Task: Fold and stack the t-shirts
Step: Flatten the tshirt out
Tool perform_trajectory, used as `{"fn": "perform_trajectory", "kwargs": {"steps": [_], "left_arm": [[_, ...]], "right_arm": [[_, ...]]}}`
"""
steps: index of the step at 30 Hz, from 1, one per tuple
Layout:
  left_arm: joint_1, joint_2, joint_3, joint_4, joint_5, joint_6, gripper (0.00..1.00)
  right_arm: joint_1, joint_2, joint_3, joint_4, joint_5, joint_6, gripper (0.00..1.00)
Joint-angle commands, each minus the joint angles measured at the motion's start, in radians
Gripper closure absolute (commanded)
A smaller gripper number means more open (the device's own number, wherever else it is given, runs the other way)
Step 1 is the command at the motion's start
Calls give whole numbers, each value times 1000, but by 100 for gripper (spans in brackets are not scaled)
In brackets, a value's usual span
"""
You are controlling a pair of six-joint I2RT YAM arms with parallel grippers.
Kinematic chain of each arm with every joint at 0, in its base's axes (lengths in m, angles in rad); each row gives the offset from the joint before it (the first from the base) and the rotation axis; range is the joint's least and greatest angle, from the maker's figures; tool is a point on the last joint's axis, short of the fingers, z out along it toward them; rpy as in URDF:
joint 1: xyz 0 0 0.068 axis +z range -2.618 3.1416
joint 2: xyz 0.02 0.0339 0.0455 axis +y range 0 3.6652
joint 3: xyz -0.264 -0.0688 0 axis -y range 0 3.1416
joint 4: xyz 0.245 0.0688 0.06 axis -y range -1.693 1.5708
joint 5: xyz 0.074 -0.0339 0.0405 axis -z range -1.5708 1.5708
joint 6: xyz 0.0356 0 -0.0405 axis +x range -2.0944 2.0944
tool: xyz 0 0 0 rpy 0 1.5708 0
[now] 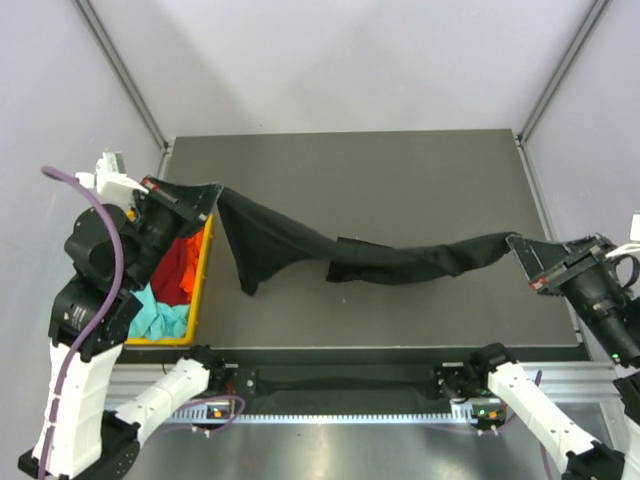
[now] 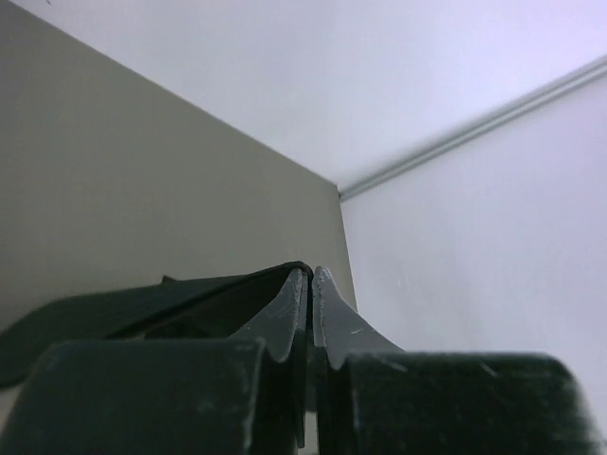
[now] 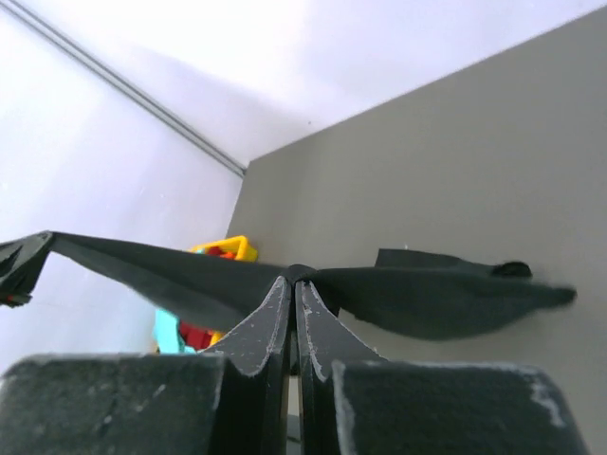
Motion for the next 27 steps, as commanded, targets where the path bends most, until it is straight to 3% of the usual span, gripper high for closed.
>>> {"fn": "perform_trajectory", "kwargs": {"steps": [1,6,8,11,14,15,17,18,21,23,26,27], "left_arm": [[-2,56,-18,3,88,2,100],[1,220,-164,191,31,53,100],[14,348,-147,245,3,79,100],[52,542,-68,393,-73,88,100],[132,781,111,426,-41,21,100],[168,840,252,415,-9,-46,100],[187,953,385,420,69,-93,100],[184,976,514,420,74,-96,100],[176,1030,752,394,133,-67,100],[176,1009,821,386,206,-50,100],[170,848,728,412,235,-12,100],[169,798,598,426,226,-1,100]], "right_arm": [[-5,42,-61,21,-27,10,100],[-5,258,-115,258,42,-117,100],[-7,353,-83,318,99,-172,100],[-66,577,15,404,150,-218,100],[-216,785,156,464,44,-182,100],[-262,858,193,476,17,-160,100],[-411,924,329,490,-145,-81,100],[-447,978,377,496,-269,-62,100],[-516,1059,614,434,-364,-39,100],[-537,1069,754,397,-454,-45,100],[-542,953,662,406,-493,-62,100],[-544,855,599,436,-484,-60,100]]}}
